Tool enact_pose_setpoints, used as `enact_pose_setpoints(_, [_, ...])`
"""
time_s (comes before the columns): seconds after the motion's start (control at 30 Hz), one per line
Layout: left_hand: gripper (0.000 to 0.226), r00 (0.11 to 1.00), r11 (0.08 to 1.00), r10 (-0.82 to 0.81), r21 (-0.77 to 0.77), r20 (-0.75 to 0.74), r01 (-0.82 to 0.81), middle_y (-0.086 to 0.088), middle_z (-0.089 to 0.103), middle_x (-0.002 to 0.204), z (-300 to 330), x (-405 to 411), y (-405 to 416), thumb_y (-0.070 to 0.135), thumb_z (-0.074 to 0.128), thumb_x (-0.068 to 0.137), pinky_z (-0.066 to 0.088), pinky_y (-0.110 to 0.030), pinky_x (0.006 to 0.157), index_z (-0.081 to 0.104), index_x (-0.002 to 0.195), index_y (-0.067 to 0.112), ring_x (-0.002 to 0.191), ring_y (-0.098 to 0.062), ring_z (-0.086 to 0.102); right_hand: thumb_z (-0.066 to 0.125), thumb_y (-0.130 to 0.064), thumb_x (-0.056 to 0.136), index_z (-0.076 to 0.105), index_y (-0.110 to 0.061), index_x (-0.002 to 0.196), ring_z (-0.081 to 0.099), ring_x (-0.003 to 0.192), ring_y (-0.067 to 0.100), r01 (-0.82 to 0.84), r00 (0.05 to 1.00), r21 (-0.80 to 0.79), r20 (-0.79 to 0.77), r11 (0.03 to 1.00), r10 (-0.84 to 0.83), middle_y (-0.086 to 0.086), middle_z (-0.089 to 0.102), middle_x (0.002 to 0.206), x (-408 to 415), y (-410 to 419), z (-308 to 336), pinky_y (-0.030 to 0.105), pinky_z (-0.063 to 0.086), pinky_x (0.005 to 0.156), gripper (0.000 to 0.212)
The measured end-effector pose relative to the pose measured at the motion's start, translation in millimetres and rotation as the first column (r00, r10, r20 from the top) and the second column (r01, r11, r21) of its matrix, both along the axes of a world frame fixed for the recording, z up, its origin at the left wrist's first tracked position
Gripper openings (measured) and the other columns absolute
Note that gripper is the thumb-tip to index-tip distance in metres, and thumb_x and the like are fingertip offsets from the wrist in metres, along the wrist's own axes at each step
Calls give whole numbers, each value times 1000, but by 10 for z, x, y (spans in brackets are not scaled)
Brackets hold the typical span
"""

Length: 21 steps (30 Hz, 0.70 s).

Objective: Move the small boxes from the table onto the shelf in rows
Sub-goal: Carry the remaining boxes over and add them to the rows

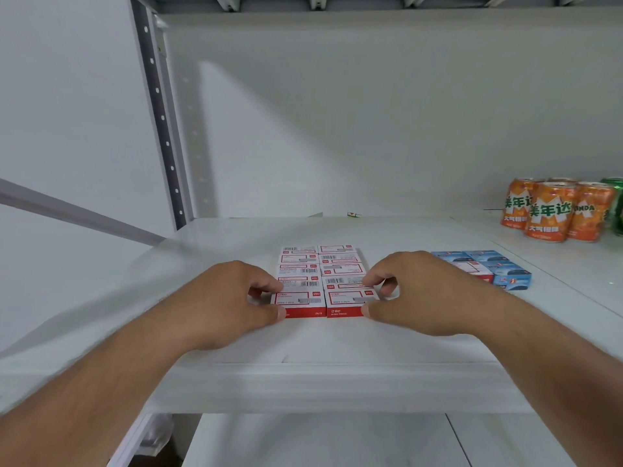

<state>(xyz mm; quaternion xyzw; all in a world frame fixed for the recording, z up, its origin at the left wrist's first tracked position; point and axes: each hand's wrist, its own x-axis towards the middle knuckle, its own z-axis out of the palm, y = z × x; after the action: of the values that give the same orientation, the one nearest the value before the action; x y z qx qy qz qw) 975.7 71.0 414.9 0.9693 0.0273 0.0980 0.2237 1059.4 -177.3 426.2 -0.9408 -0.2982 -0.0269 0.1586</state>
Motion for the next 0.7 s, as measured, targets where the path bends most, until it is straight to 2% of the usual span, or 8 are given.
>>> enact_pose_setpoints(0.17, [37,1000,1000,2,1,15,-2,24,63,98,-30,14,0,46,72,82,37,-7,65,66,117,38,67,24,52,71,-52,84,70,-32,114,63,96,3,1,1000,9,-9,1000,-1,-20,60,101,-11,20,-22,23,53,83,36])
enact_pose_setpoints(0.4, [28,1000,1000,-6,5,31,6,25,64,95,-29,7,-15,45,70,83,38,-4,62,67,111,43,70,21,53,70,-52,84,77,-30,105,67,89,6,10,1000,-4,21,1000,-10,-16,69,100,-9,48,-45,31,58,79,31])
enact_pose_setpoints(0.53, [27,999,1000,-20,12,39,19,29,62,92,-28,12,-24,44,69,85,39,-4,62,67,112,45,73,21,54,70,-53,84,76,-30,106,66,86,4,7,1000,-7,13,1000,-7,-22,65,96,4,60,-51,26,57,75,32])
enact_pose_setpoints(0.7, [26,999,1000,-26,-11,41,27,29,63,93,-37,10,-13,42,70,85,40,-7,66,68,111,45,66,20,55,70,-52,86,76,-33,109,65,86,2,3,1000,-4,-13,1000,-3,-26,58,91,9,59,-45,23,56,74,31])
